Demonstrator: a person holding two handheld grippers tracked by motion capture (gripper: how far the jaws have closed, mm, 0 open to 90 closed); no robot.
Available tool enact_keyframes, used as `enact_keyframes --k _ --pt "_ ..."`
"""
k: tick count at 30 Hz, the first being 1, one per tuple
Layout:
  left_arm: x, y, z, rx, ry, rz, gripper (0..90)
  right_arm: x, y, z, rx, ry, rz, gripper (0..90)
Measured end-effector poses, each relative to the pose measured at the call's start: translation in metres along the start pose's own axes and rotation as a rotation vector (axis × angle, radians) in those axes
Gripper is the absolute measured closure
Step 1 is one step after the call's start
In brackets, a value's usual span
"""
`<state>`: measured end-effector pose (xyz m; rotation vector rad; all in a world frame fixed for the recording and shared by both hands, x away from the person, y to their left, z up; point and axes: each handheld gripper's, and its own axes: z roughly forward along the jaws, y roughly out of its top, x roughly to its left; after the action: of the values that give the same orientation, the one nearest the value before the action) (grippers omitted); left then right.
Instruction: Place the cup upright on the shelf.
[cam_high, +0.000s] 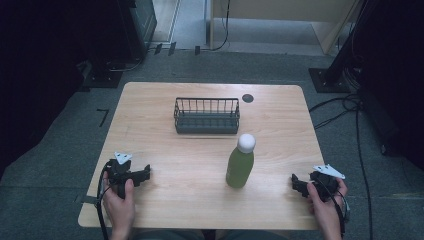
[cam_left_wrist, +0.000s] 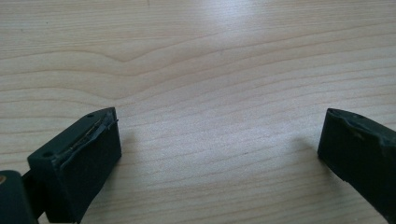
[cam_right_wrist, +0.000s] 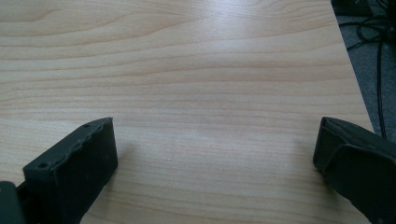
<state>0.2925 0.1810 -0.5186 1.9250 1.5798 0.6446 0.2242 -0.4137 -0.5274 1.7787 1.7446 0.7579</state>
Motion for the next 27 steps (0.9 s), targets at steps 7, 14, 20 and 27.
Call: enact_keyframes --k 7,14,20,27 --pt "0.0 0.0 0.0 0.0 0.0 0.0 0.1 -0.003 0.001 0.0 -0.007 0.018 0.008 0.0" --pt "0.0 0.0 0.0 0.0 0.0 0.0 0.0 -0.001 0.004 -0.004 -0.007 0.018 0.003 0.0" --pt "0.0 0.0 0.0 0.0 0.0 0.0 0.0 0.014 0.013 -0.017 -0.044 0.043 -0.027 0.0" --pt "0.0 0.0 0.0 0.0 0.0 0.0 0.0 0.028 0.017 -0.022 -0.047 0.083 -0.055 0.0"
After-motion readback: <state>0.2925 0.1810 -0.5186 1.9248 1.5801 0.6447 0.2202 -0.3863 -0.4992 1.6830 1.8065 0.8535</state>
